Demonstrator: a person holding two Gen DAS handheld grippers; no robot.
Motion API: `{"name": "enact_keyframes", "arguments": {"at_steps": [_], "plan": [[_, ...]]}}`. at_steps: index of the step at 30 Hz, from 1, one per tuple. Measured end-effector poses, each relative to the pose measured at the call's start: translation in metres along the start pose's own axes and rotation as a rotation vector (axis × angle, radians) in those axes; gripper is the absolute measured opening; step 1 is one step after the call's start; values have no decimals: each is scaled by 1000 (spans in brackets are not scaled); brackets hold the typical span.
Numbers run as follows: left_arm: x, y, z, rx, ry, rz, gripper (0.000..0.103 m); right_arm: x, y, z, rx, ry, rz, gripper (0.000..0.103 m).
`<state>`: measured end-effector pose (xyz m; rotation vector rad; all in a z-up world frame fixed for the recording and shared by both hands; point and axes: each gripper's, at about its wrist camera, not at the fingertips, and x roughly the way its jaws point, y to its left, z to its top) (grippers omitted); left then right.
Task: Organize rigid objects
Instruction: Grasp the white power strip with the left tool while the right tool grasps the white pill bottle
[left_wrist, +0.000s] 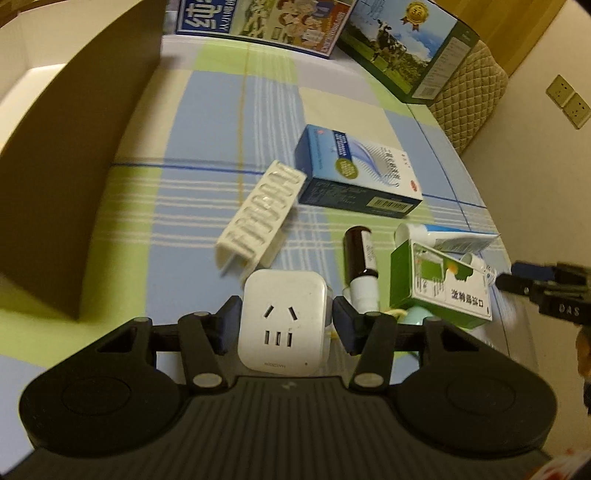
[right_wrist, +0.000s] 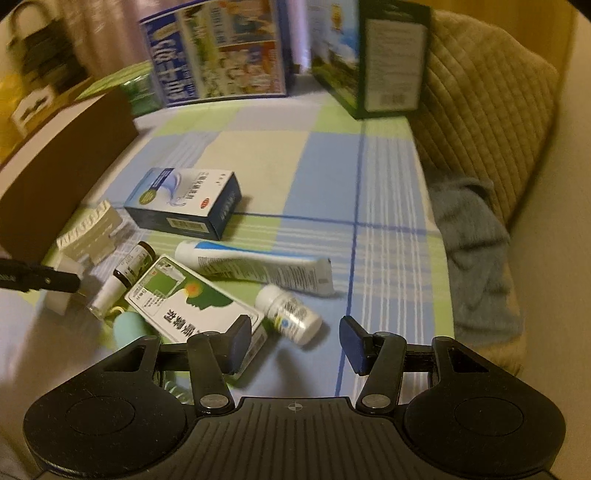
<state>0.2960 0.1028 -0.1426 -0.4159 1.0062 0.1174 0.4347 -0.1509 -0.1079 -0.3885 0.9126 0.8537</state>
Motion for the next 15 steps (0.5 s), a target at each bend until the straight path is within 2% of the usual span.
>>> {"name": "enact_keyframes", "arguments": {"at_steps": [3,6,9,15], "plan": [[-7,2,-5,-4,-9,26,48,12,1,1,-104,19,14,38],[-15,5,-9,-15,-25,43,48,20,-2,1,-179,44,38,35],[-23,9,-13,-34,-41,63,48,24,-4,2,-227,59,66,34],[-34,14,-21,-67,-62,105,48,37,3,4,-310,95,71,33]]}}
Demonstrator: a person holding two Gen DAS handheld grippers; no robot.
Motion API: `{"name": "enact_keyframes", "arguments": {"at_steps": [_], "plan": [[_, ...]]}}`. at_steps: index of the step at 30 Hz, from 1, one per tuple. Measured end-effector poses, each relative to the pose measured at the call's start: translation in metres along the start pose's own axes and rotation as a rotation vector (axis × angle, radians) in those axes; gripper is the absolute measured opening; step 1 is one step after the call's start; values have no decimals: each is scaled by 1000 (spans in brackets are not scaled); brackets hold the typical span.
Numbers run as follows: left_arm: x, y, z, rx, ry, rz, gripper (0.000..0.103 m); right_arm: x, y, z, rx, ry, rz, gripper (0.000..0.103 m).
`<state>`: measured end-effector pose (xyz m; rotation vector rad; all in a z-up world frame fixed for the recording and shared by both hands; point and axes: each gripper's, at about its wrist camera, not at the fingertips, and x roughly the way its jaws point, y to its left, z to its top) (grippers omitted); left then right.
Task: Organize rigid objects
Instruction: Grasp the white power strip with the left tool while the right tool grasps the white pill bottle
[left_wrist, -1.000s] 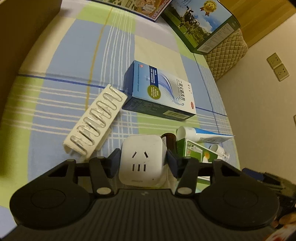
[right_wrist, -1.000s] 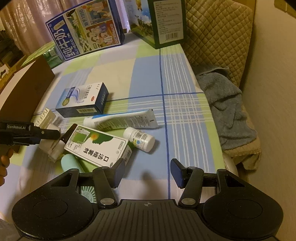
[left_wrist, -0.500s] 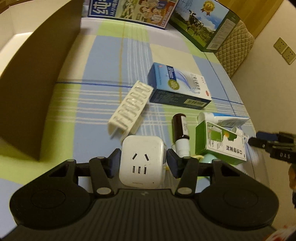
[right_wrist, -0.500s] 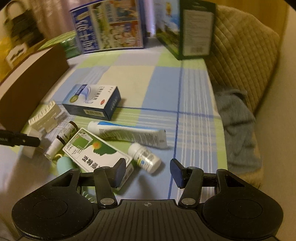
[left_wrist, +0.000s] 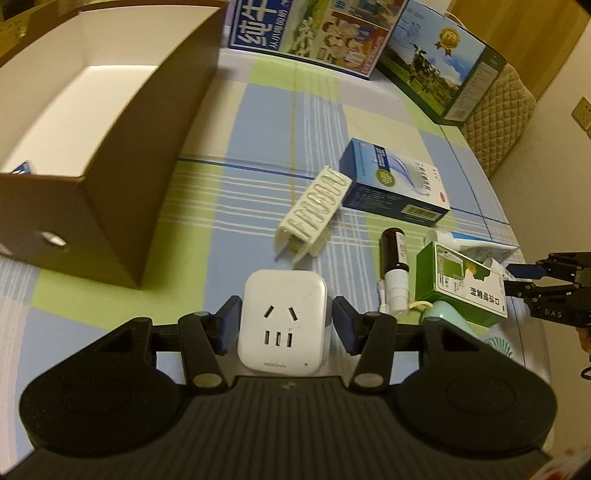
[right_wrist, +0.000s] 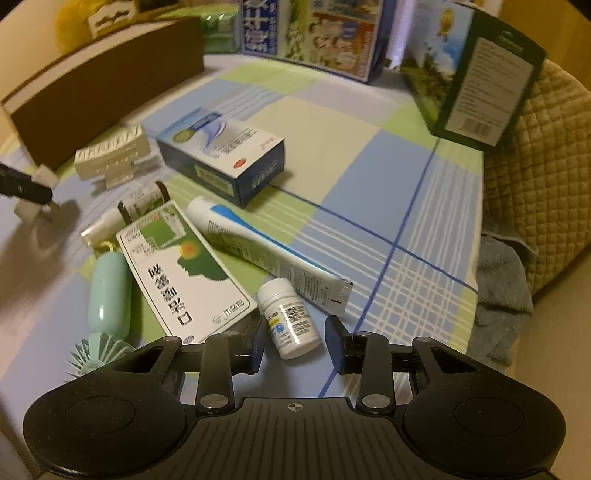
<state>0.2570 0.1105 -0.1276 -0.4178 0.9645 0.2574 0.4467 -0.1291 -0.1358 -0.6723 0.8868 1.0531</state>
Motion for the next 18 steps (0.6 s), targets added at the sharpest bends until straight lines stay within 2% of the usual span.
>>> {"name": "enact_keyframes", "arguments": {"at_steps": [5,12,18], "plan": [[-10,3,-6,-9,-16,31,48,6,4,-1,-28,0,5,24],[-25,5,-12,-3,-38,42,48,-5,7,-6,-1,-2,-8,23],[-41,4,-11,18,-62,32,48,-32,11,-8,54,-32,-25,23]]}}
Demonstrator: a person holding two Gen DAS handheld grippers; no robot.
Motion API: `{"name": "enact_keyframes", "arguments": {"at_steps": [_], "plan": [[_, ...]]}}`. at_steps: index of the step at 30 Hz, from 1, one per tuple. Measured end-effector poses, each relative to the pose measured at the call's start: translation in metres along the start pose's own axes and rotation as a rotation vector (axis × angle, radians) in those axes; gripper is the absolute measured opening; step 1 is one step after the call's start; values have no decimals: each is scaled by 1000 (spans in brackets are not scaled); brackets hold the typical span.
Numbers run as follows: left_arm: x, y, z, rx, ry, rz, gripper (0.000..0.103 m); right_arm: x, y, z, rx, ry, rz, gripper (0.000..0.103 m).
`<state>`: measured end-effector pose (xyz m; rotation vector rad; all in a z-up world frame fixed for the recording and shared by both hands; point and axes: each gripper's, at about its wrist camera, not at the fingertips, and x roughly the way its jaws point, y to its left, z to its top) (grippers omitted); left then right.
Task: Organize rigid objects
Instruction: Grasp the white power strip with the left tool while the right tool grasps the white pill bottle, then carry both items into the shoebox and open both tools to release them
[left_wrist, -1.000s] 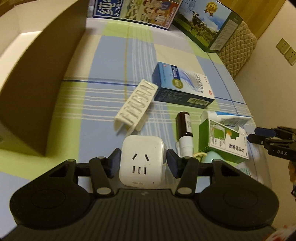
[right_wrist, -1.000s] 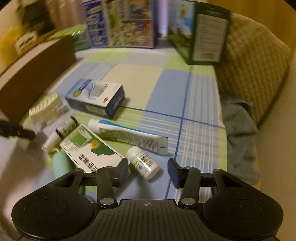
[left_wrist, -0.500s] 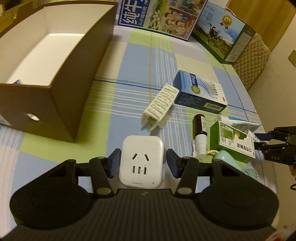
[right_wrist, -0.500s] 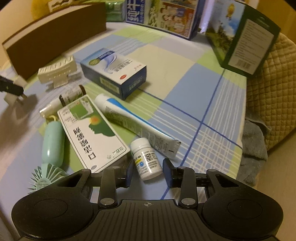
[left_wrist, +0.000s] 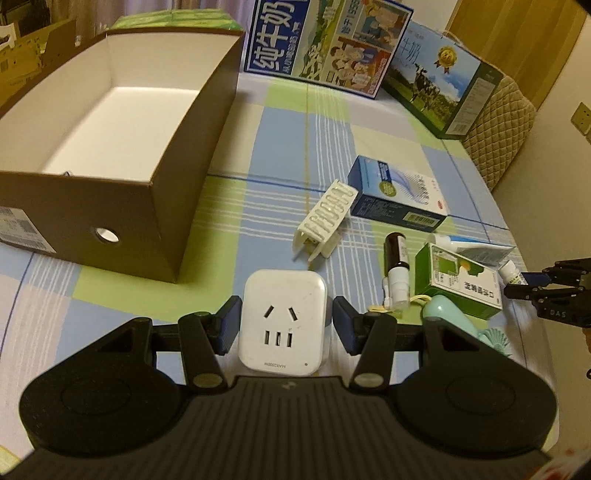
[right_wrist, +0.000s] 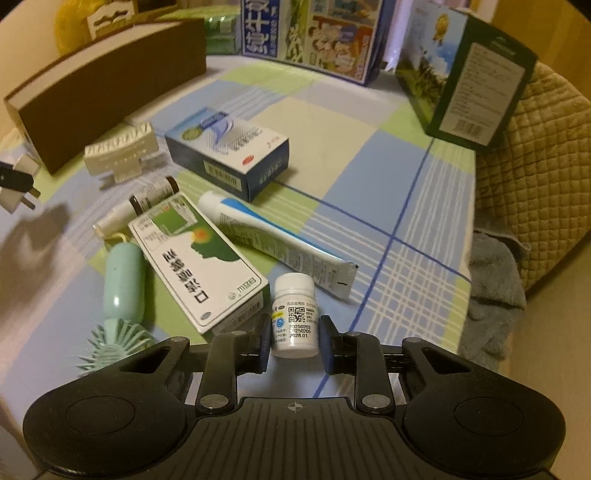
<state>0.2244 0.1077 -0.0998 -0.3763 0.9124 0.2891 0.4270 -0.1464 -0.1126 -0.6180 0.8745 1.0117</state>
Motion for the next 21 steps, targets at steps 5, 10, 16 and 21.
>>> {"name": "enact_keyframes", "arguments": {"at_steps": [5,10,16,21], "plan": [[-17,-1,5,23,-22,-22,48,-31,10,7,60,-45,31,23],[-38,1,13,51,-44,-47,48,-57,39,26,69,-101,97,23],[-64,13,27,84,-73,-55,48,-73,89,60,25,-166,192,23],[-82,32,40,100,-109,-44,48,-71,136,94,-38,-210,266,23]]}}
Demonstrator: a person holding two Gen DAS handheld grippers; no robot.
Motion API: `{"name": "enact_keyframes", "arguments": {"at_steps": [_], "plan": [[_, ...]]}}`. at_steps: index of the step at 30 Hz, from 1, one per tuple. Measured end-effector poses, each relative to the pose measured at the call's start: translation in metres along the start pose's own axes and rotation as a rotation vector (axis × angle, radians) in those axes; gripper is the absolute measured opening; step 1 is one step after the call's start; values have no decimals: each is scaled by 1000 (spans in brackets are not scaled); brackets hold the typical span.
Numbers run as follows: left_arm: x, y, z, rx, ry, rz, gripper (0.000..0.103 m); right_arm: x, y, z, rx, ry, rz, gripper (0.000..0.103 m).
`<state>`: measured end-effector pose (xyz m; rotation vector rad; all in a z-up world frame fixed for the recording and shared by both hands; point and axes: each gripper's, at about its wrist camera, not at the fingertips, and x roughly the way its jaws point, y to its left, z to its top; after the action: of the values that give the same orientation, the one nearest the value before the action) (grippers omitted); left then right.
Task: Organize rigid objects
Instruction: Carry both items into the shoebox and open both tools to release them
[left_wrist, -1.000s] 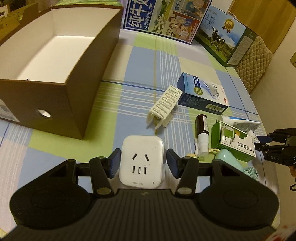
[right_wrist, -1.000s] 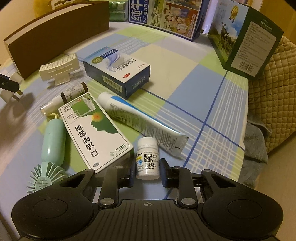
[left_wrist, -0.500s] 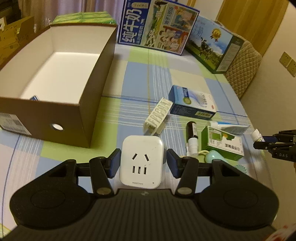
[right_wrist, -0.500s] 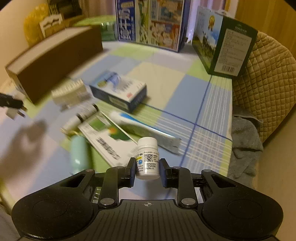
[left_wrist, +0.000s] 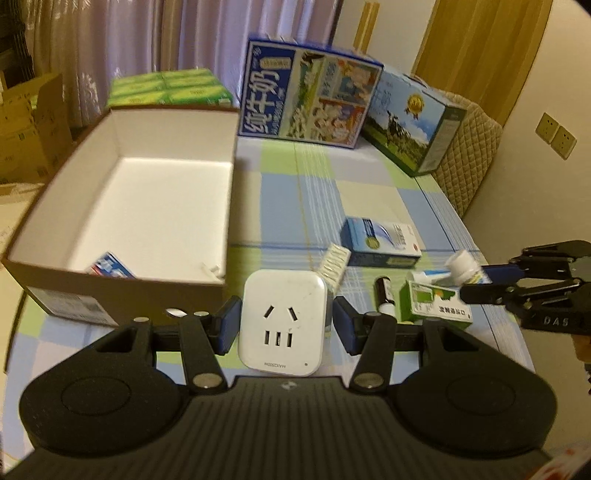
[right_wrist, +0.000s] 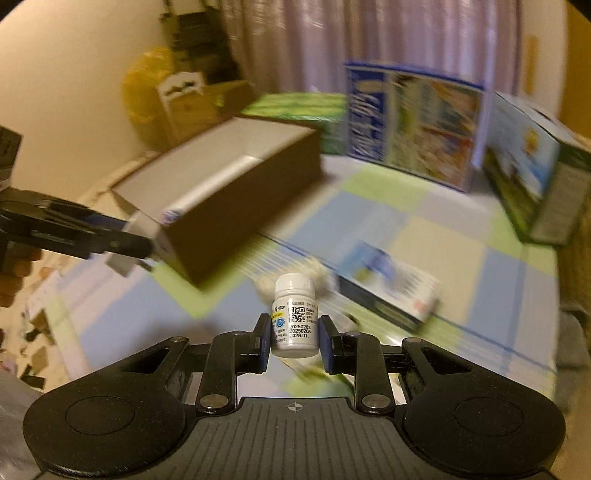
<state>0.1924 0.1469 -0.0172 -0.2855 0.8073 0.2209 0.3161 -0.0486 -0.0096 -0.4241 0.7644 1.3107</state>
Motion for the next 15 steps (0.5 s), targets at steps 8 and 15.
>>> {"name": "enact_keyframes", "arguments": {"at_steps": [8,15], "plan": [[-17,50,26,1,-47,35,48,51,62,56,-57,-38,78,23],[-8,99,53,5,-54,72,48,109,93,104,-49,-28,73,23]]}}
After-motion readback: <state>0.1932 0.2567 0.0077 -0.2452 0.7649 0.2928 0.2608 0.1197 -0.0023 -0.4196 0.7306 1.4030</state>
